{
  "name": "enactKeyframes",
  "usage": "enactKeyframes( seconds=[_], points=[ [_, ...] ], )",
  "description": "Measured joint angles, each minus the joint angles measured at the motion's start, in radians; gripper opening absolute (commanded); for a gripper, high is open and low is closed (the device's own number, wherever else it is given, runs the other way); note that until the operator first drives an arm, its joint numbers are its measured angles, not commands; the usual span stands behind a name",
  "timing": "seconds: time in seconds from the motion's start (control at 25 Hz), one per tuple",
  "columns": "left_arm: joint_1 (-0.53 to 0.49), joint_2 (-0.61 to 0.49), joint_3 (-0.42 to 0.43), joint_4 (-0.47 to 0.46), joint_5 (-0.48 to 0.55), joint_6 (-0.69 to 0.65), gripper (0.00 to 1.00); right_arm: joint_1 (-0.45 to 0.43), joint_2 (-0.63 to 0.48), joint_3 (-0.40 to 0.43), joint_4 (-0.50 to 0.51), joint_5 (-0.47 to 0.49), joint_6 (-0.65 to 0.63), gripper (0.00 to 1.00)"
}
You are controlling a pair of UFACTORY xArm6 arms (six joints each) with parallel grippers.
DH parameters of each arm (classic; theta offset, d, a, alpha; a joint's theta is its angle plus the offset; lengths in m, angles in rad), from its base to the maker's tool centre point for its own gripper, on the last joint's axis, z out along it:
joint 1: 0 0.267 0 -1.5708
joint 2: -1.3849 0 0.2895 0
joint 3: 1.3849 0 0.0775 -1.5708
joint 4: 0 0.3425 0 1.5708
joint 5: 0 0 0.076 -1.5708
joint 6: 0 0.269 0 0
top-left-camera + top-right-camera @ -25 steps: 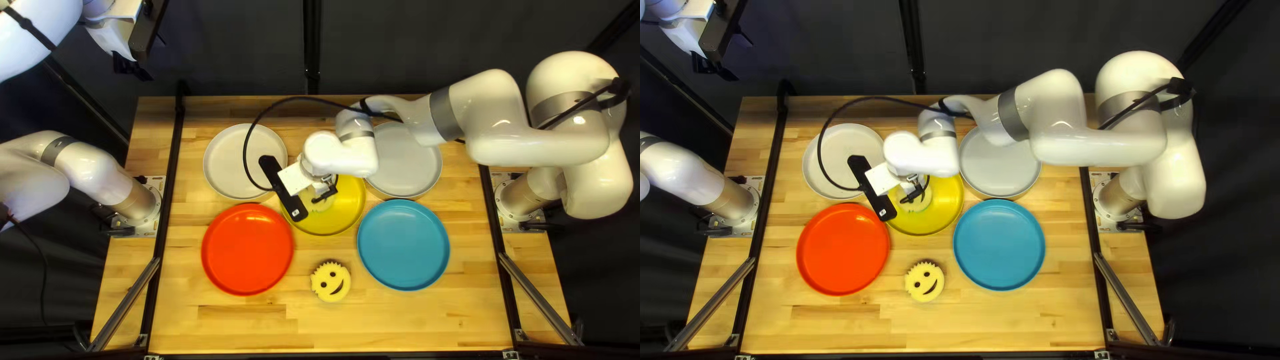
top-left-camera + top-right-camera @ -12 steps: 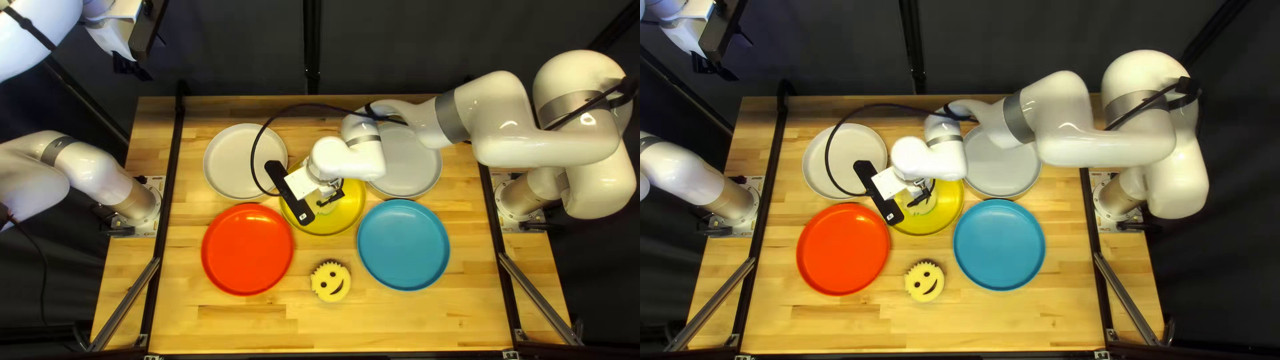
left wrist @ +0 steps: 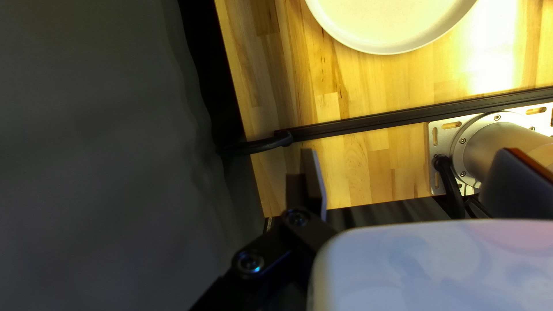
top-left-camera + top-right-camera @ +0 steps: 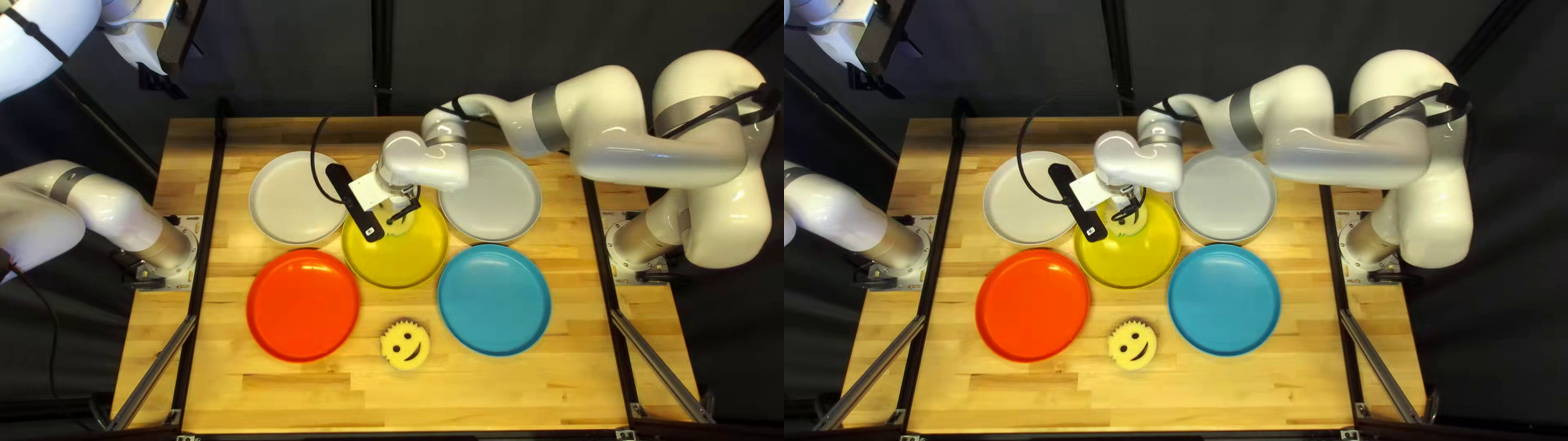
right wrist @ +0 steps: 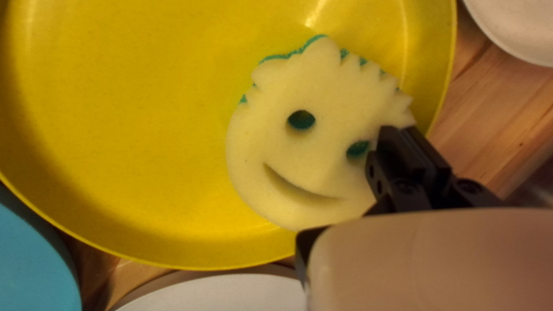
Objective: Pick up sponge and scrub the plate
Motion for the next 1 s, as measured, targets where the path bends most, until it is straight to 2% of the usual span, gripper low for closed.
enactKeyframes(
  seconds=[0.32, 0.52, 0.76, 0.8, 0.84, 0.88, 1.0],
  points=[
    [0.0, 0.0, 0.0, 0.0, 0.0, 0.0, 1.0, -0.117, -0.03, -0.018, 0.039, 0.046, -0.064, 0.0],
    [0.0, 0.0, 0.0, 0.0, 0.0, 0.0, 1.0, -0.195, 0.0, -0.072, 0.055, 0.069, -0.103, 0.0],
    [0.0, 0.0, 0.0, 0.0, 0.0, 0.0, 1.0, -0.239, 0.036, -0.103, 0.043, 0.07, -0.105, 0.0],
    [0.0, 0.0, 0.0, 0.0, 0.0, 0.0, 1.0, -0.244, 0.039, -0.101, 0.04, 0.065, -0.103, 0.43],
    [0.0, 0.0, 0.0, 0.0, 0.0, 0.0, 1.0, -0.252, 0.043, -0.097, 0.038, 0.058, -0.102, 0.92],
    [0.0, 0.0, 0.0, 0.0, 0.0, 0.0, 1.0, -0.26, 0.046, -0.094, 0.038, 0.051, -0.101, 1.0],
    [0.0, 0.0, 0.0, 0.0, 0.0, 0.0, 1.0, -0.279, 0.052, -0.083, 0.041, 0.037, -0.101, 1.0]
  ],
)
